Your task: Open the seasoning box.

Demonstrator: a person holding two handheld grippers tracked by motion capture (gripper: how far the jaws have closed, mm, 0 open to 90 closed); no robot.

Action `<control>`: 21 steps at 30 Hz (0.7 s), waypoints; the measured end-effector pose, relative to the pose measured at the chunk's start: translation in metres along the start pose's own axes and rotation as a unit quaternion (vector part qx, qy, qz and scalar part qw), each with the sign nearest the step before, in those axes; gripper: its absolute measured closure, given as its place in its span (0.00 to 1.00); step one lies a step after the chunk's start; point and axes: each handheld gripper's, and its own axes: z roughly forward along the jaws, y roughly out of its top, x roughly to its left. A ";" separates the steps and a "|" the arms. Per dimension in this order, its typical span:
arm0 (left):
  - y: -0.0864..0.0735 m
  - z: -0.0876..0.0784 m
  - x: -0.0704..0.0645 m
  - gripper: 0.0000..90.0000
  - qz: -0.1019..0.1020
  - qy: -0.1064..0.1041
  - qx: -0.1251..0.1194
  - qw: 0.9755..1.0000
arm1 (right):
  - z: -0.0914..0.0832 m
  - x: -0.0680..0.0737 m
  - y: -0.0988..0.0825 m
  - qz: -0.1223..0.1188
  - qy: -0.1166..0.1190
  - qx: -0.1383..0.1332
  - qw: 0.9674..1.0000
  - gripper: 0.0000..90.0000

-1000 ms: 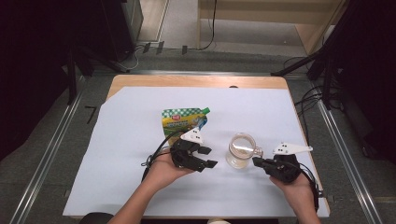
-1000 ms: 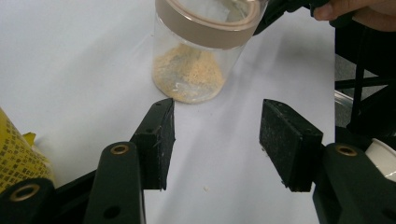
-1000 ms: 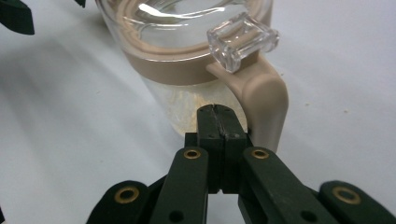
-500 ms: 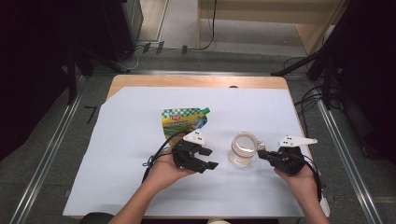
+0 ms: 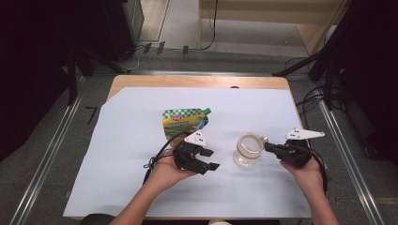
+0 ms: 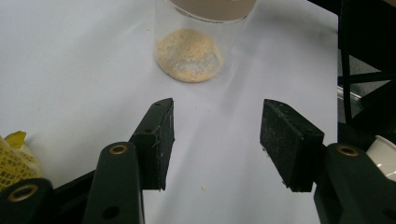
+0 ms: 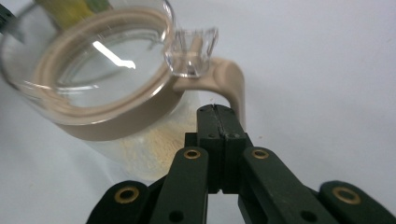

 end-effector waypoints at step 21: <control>0.011 0.013 -0.003 0.43 -0.006 -0.015 -0.003 1.000 | 0.026 -0.019 0.003 0.024 -0.048 0.005 0.999 1.00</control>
